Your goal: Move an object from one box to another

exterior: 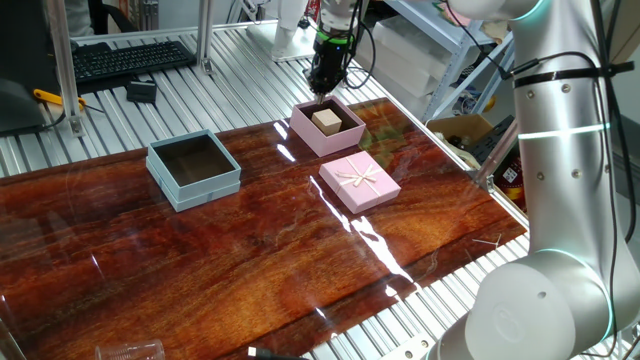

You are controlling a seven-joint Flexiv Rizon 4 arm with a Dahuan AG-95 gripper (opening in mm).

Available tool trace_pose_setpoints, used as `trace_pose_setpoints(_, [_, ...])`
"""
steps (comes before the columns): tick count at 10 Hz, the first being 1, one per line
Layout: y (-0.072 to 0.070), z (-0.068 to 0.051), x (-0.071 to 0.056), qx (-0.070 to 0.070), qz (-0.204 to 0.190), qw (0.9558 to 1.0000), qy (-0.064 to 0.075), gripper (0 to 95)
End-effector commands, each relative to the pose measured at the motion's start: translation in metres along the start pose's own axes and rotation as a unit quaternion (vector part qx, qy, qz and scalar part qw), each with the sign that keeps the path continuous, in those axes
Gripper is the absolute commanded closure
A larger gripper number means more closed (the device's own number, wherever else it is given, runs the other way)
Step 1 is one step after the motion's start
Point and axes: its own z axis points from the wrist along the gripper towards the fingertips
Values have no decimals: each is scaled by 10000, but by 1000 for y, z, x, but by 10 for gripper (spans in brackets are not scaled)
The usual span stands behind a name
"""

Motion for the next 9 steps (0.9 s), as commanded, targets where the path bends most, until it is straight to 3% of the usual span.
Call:
trace_pose_setpoints(1, [0, 0, 0, 253, 92, 9995, -151, 950])
trace_pose_setpoints(5, [0, 0, 0, 287, 213, 9990, -279, 950])
trace_pose_setpoints(9, [0, 0, 0, 281, 267, 9990, -235, 950])
